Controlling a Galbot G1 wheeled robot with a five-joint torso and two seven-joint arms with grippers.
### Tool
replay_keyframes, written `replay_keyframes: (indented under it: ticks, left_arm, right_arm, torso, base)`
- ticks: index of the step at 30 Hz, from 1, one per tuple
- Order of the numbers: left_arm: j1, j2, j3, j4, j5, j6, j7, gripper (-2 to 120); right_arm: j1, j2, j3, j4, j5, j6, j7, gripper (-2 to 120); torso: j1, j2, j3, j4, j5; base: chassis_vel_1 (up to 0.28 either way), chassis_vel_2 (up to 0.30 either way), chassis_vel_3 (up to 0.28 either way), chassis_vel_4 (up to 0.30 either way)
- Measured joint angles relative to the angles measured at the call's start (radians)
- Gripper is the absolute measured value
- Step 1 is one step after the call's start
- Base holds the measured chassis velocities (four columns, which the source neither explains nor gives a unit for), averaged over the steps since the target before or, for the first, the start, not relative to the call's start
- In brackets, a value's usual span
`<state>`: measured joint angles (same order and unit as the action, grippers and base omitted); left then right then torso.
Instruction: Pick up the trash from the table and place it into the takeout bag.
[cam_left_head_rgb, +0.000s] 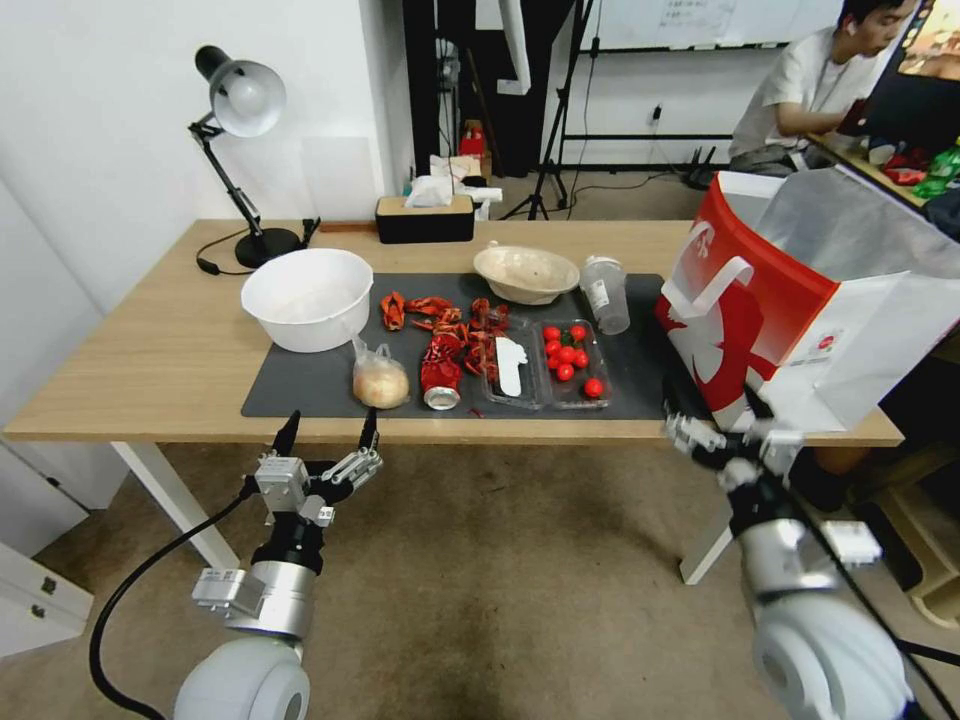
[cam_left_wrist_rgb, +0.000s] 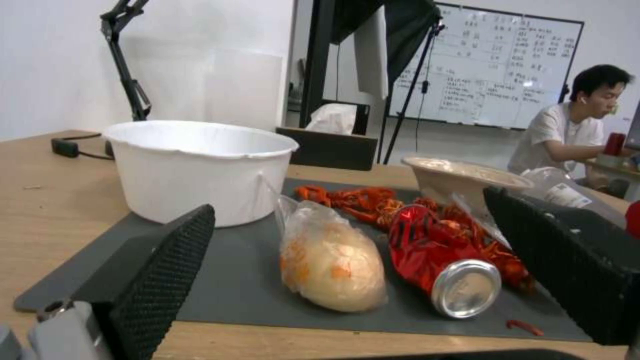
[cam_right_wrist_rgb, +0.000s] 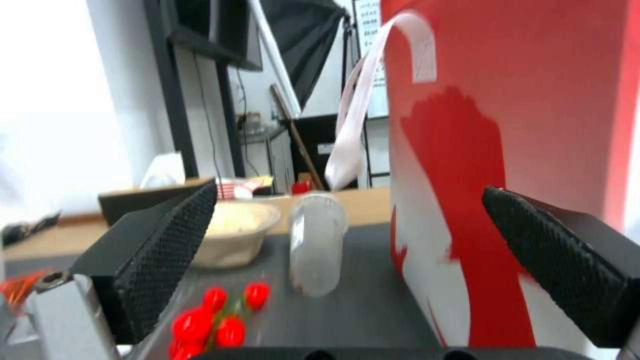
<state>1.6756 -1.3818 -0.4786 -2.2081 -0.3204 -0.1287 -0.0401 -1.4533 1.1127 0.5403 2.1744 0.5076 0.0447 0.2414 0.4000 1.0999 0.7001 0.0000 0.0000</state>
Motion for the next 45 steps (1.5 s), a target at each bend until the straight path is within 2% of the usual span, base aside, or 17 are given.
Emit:
replay_keyframes:
  ticks: [6, 12, 18, 32, 38, 45]
  left_arm:
    - [0.009, -0.005, -0.001, -0.005, 0.012, -0.001, 0.000, 100]
    - [0.017, -0.016, 0.000, -0.005, 0.025, -0.001, 0.001, 100]
    - [0.021, -0.029, 0.001, -0.005, 0.036, -0.002, 0.001, 100]
    - [0.018, -0.041, 0.002, 0.008, 0.039, -0.010, 0.001, 100]
    - [0.012, -0.035, -0.006, 0.015, 0.032, -0.014, 0.001, 100]
    - [0.010, -0.039, -0.003, 0.016, 0.031, -0.014, 0.001, 100]
  right_arm:
    - [0.158, -0.093, -0.074, -0.090, 0.097, -0.058, 0.096, 100]
    - [0.293, -0.137, -0.168, -0.170, 0.147, -0.069, 0.149, 100]
    - [0.397, -0.143, -0.241, -0.233, 0.201, -0.093, 0.188, 100]
    - [0.532, -0.129, -0.364, -0.339, 0.263, -0.167, 0.293, 100]
    - [0.665, -0.119, -0.458, -0.434, 0.314, -0.182, 0.327, 100]
    - [0.766, -0.120, -0.539, -0.484, 0.376, -0.211, 0.369, 100]
  torso:
    - [0.000, 0.000, 0.000, 0.0000, 0.0001]
    - [0.000, 0.000, 0.000, 0.0001, 0.0000]
    - [0.000, 0.000, 0.000, -0.0001, 0.0000]
    - [0.000, 0.000, 0.000, -0.0002, 0.0001]
    - [0.000, 0.000, 0.000, 0.0000, 0.0000]
    - [0.000, 0.000, 0.000, 0.0000, 0.0000]
  base:
    - [0.000, 0.000, 0.000, 0.000]
    - [0.000, 0.000, 0.000, 0.000]
    - [0.000, 0.000, 0.000, 0.000]
    - [0.000, 0.000, 0.000, 0.000]
    - [0.000, 0.000, 0.000, 0.000]
    - [0.000, 0.000, 0.000, 0.000]
